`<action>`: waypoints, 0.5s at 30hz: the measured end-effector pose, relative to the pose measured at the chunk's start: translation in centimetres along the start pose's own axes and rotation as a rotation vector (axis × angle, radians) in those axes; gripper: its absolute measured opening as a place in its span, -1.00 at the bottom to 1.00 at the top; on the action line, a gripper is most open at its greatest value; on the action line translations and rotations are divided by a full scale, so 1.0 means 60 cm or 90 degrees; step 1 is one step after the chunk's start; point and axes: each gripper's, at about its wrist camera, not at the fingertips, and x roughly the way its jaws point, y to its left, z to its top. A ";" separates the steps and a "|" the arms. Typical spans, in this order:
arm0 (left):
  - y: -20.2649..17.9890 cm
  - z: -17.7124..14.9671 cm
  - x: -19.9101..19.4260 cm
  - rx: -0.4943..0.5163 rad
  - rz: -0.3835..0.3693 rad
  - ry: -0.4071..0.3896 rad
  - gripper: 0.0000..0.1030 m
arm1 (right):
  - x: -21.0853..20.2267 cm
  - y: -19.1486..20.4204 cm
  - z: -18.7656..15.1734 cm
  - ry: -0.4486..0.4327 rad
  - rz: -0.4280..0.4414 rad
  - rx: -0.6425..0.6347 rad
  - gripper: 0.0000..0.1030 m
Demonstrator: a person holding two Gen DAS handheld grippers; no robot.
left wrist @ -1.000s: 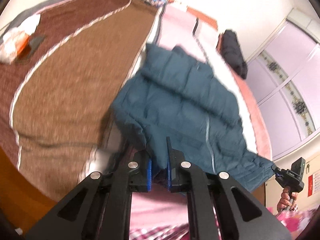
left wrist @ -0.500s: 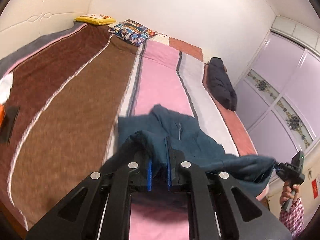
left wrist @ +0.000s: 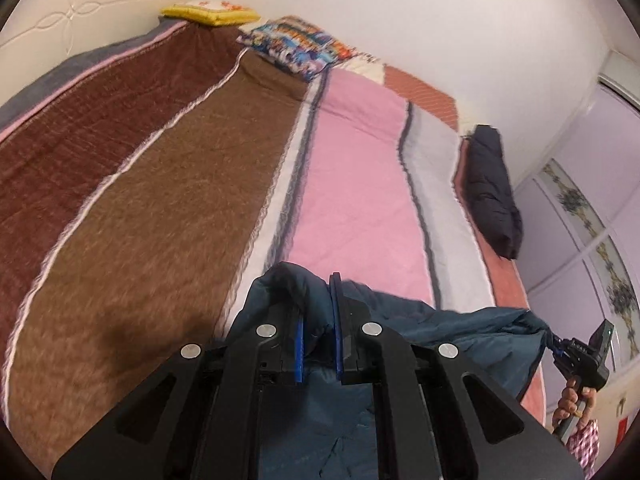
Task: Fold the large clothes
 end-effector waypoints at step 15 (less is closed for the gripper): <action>0.053 0.005 0.291 -0.024 0.084 0.091 -0.77 | 0.283 -0.082 0.008 0.079 -0.118 0.016 -0.78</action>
